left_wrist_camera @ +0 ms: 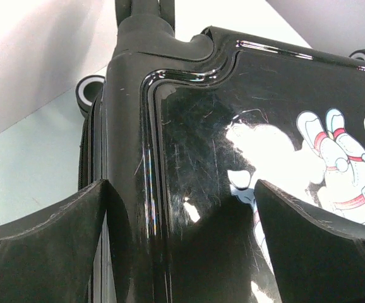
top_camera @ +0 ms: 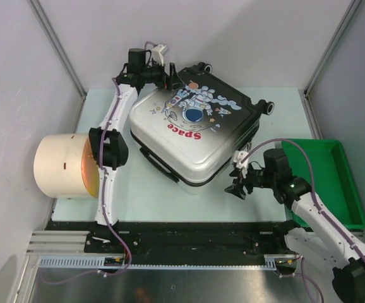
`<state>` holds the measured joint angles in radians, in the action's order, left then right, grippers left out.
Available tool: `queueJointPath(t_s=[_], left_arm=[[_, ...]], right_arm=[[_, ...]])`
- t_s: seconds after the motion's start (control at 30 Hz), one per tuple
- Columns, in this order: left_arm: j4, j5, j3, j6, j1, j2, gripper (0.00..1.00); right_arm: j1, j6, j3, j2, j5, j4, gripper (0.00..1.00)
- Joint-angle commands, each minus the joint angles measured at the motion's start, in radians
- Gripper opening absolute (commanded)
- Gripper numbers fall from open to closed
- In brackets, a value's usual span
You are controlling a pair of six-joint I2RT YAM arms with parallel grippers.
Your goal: Open, take out, and arrange the luggage
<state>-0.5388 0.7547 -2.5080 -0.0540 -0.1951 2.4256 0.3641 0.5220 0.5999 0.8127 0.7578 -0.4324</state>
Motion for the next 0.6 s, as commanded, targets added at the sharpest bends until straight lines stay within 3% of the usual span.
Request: queueJointPath(t_s=[0.0,0.13,0.3,0.5,0.57], left_arm=[[-0.012,0.069,-0.040,-0.082,0.017,-0.157,1.00],[-0.004,-0.014,0.108,-0.109,0.138,-0.382,1.00],[-0.004,-0.219,0.540,-0.044,0.183,-0.768,1.00],[0.035,-0.323,0.875,-0.096,0.183,-1.020,1.00],[0.043,-0.284,0.920,-0.086,0.184,-1.077,1.00]], right_arm=[[0.162,-0.091,-0.018,0.065,-0.250,0.228,0.67],[0.275,-0.135,-0.018,0.201,-0.402,0.516,0.66],[0.400,-0.110,0.037,0.374,-0.534,0.753,0.61],[0.588,-0.070,0.294,0.658,-0.609,0.886,0.73],[0.636,-0.065,0.398,0.710,-0.668,0.928,0.80]])
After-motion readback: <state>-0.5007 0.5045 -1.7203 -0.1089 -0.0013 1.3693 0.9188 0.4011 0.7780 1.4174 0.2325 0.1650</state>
